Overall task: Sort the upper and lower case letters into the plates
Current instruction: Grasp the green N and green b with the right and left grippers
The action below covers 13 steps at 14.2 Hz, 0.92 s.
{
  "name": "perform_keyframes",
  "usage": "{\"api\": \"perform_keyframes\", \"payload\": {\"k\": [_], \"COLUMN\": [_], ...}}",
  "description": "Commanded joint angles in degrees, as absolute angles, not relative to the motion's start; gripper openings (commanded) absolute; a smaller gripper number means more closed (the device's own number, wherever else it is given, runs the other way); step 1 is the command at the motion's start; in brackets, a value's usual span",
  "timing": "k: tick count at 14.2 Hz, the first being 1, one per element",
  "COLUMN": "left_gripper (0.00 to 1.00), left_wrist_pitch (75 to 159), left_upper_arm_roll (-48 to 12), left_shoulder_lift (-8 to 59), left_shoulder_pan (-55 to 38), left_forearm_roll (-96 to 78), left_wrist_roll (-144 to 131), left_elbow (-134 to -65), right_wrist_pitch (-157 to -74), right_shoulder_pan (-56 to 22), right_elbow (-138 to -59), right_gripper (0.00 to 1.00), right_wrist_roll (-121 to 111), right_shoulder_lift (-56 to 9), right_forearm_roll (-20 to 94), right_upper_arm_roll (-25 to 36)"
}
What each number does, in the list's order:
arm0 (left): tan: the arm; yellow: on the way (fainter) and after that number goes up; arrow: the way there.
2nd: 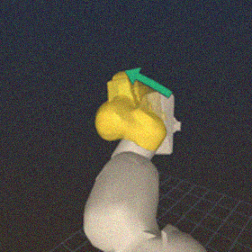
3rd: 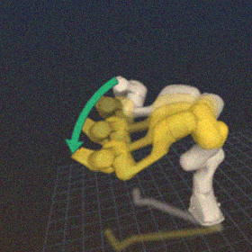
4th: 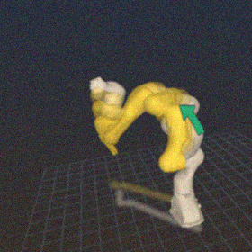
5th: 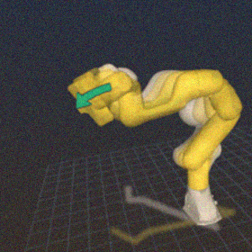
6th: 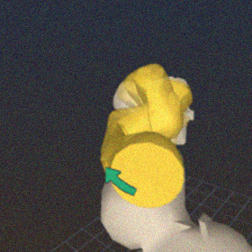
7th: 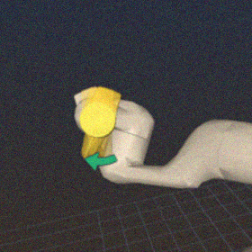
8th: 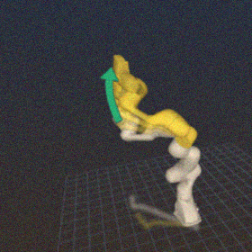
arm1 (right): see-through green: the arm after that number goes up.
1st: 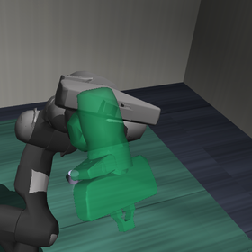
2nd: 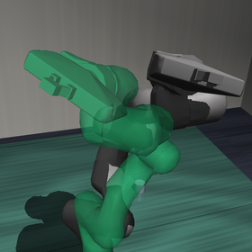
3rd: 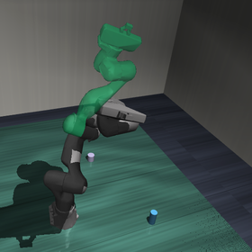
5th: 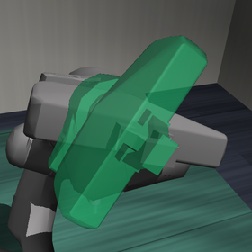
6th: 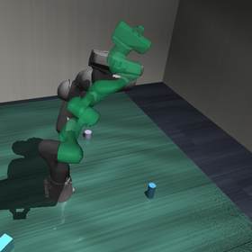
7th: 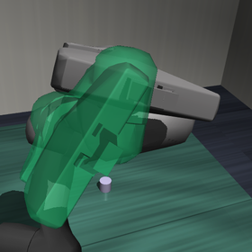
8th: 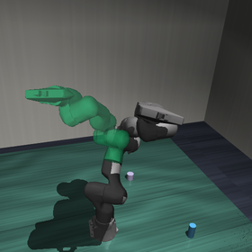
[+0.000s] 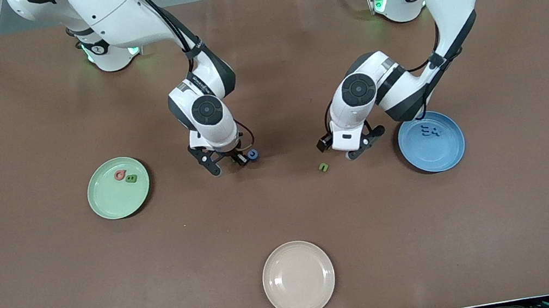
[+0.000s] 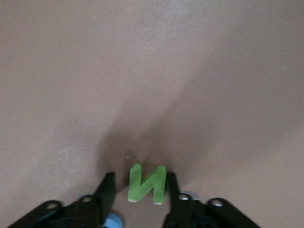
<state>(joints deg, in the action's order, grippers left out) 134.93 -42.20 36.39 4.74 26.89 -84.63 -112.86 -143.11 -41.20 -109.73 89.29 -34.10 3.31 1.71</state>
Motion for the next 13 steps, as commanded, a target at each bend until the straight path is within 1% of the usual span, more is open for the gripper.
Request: {"api": "perform_keyframes", "payload": {"k": [1,2,4,5,7,9,10,13], "left_gripper": [1.00,1.00,1.00,0.97,0.80,0.71,0.67,0.64], "left_wrist_pitch": [137.5,138.2,138.7,138.7,138.7,138.8,138.8,139.2], "left_upper_arm_roll": [-38.4,-37.1,-35.6,-35.4,-35.4,-35.4,-35.4,-35.4], "left_shoulder_lift": [37.2,37.4,38.0,38.1,38.7,39.1,39.2,40.1], "left_shoulder_pan": [0.0,-1.2,-3.0,-3.3,-3.3,-3.3,-3.3,-3.4], "left_forearm_roll": [27.9,27.9,27.9,27.9,27.9,27.9,28.4,28.7], "left_wrist_roll": [-86.3,-86.7,-86.7,-86.7,-87.4,-87.5,-87.5,-87.5], "left_elbow": [-111.6,-111.4,-111.3,-111.3,-111.2,-111.1,-111.1,-110.3], "right_wrist_pitch": [-142.3,-142.0,-137.8,-135.0,-131.1,-129.1,-129.0,-129.1], "right_shoulder_pan": [-41.7,-41.3,-39.9,-38.2,-33.9,-28.3,-25.4,-15.6], "right_elbow": [-109.8,-109.9,-109.8,-110.1,-112.0,-115.6,-117.8,-120.9], "right_gripper": [0.03,0.01,0.00,0.00,0.00,0.00,0.00,0.00], "right_wrist_roll": [90.2,89.5,86.6,83.2,75.5,65.3,59.7,42.4], "right_shoulder_lift": [-34.4,-34.1,-32.5,-30.4,-25.9,-20.9,-18.7,-15.6], "right_forearm_roll": [3.3,3.1,2.5,2.5,2.5,2.5,2.5,2.0], "right_upper_arm_roll": [2.4,2.5,2.8,2.8,2.8,2.8,2.8,2.8]}}
